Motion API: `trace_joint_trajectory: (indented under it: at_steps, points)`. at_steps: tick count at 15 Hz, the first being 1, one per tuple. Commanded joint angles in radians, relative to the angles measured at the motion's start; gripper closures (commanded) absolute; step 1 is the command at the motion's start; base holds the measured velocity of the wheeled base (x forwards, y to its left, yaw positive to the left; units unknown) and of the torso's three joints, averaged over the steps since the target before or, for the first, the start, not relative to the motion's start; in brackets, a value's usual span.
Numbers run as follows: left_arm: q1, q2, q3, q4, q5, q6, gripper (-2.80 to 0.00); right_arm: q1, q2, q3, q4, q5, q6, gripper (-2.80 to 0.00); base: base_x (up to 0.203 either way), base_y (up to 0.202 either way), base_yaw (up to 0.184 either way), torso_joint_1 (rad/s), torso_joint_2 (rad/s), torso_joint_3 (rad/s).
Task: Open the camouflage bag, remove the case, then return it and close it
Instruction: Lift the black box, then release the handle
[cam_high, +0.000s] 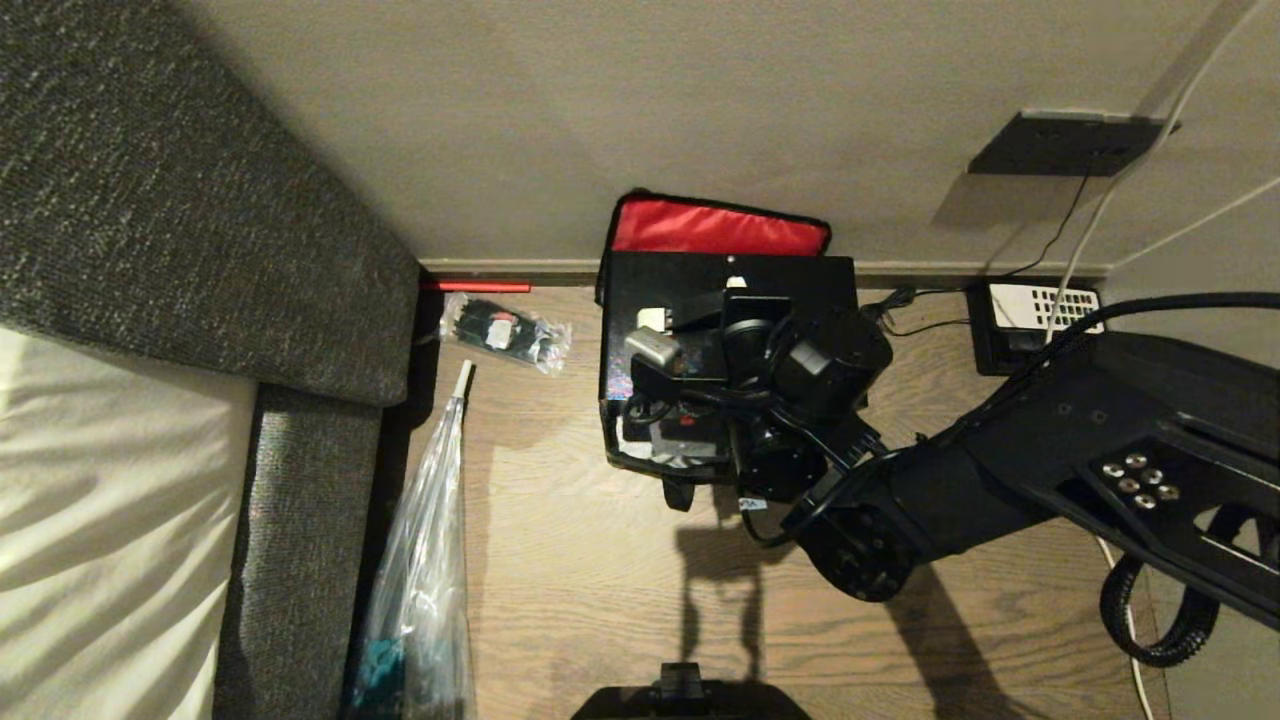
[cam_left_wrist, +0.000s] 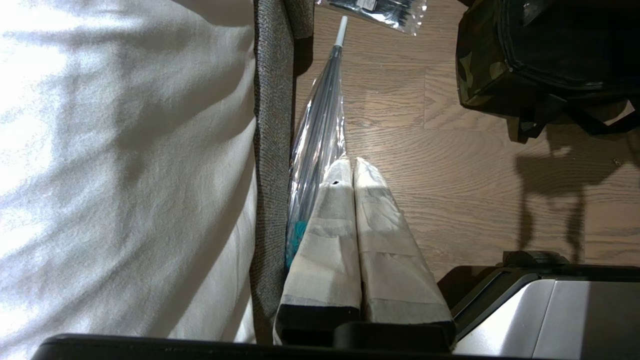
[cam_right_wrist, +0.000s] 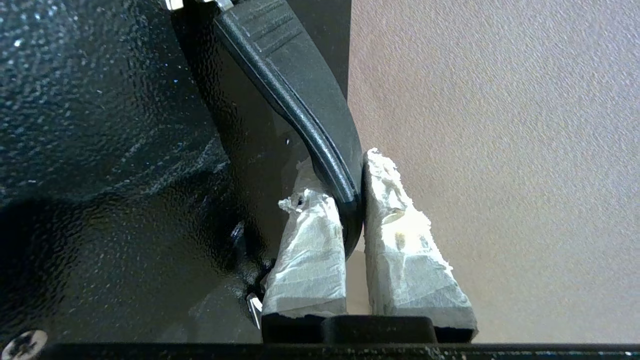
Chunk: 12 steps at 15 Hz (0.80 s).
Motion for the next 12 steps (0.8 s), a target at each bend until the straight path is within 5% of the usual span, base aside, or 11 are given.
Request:
trace_joint_trajectory:
  at_steps: [1, 12]
  points:
    - [0.0, 0.0, 0.0, 0.001, 0.001, 0.0, 0.0, -0.001, -0.029, 0.022, -0.01, -0.006, -0.012, 0.0, 0.0, 0.0, 0.0, 0.0, 0.0, 0.0]
    - [0.0, 0.0, 0.0, 0.001, 0.001, 0.0, 0.0, -0.072, -0.157, 0.157, -0.011, -0.052, -0.005, 0.0, 0.0, 0.0, 0.0, 0.0, 0.0, 0.0]
